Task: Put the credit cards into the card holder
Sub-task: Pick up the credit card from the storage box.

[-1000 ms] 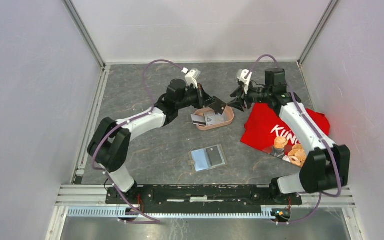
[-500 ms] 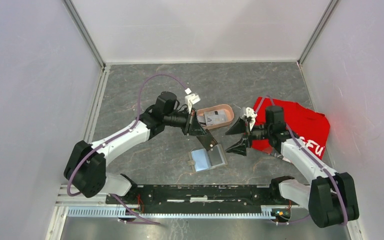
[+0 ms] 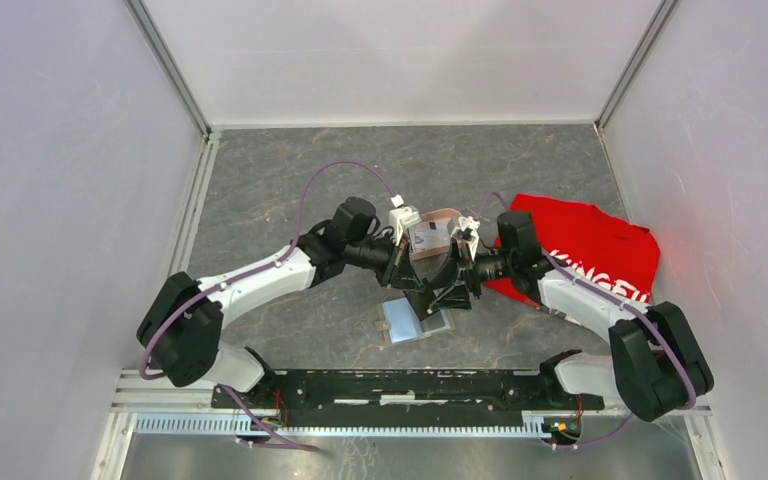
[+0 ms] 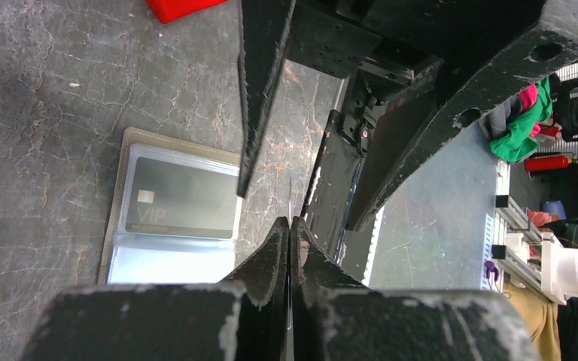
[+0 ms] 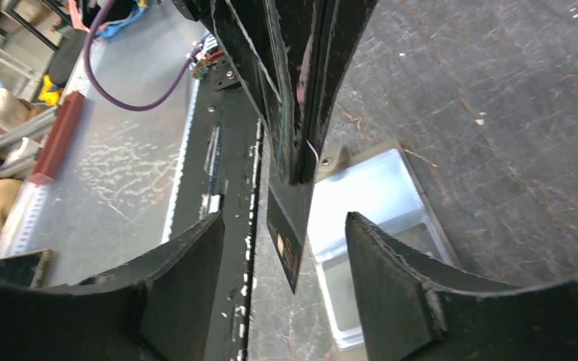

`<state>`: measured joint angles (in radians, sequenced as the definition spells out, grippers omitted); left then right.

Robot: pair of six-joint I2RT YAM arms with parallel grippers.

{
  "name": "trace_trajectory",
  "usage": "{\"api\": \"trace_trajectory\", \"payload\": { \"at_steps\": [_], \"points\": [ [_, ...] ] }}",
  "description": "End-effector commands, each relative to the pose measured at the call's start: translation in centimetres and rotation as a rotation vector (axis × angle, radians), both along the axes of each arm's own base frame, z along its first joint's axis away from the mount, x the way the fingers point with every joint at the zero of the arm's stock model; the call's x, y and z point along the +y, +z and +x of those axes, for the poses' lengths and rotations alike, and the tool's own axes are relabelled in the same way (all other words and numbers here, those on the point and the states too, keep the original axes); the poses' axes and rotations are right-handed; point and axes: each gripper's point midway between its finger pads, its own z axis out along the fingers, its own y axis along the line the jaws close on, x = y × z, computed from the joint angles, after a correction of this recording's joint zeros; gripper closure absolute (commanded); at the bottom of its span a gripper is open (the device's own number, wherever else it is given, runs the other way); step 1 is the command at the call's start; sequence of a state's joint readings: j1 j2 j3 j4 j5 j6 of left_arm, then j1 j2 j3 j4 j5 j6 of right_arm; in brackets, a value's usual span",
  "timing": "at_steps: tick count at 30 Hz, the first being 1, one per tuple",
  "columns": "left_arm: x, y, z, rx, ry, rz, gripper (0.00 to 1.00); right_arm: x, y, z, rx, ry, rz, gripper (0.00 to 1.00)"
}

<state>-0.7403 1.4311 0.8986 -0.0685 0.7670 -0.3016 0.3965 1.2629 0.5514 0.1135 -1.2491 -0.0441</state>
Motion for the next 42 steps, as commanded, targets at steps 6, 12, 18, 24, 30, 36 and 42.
{"api": "trace_trajectory", "payload": {
  "at_steps": [6, 12, 18, 24, 30, 36, 42],
  "points": [
    [-1.5, 3.4, 2.0, -0.151, 0.071, -0.125, 0.90, 1.4, 1.3, 0.6, 0.044, 0.019, 0.027, 0.93],
    [0.7, 5.5, 3.3, -0.250, 0.255, -0.186, 0.55, 1.2, 1.9, -1.0, 0.022, 0.150, 0.092, 1.00],
    [4.4, 7.6, 2.4, -0.340, 0.439, -0.362, 0.02, 0.5, 2.4, -1.9, -0.220, 0.217, 0.120, 1.00],
    [6.4, 6.4, -1.4, -0.371, 0.399, -0.531, 0.01, -0.1, 3.0, -3.6, -0.428, 0.283, 0.217, 1.00],
    [4.7, 5.1, -5.8, -0.592, 0.272, -0.557, 0.02, -0.9, 3.0, -5.3, -0.647, 0.333, 0.329, 1.00],
    [3.4, 4.0, -7.1, -0.818, 0.172, -0.522, 0.08, -1.4, 2.5, -6.2, -0.754, 0.341, 0.355, 1.00],
    [1.8, 3.0, -6.3, -0.875, 0.164, -0.448, 0.16, -1.3, 2.7, -6.1, -0.734, 0.340, 0.352, 1.00]
  ]
}}
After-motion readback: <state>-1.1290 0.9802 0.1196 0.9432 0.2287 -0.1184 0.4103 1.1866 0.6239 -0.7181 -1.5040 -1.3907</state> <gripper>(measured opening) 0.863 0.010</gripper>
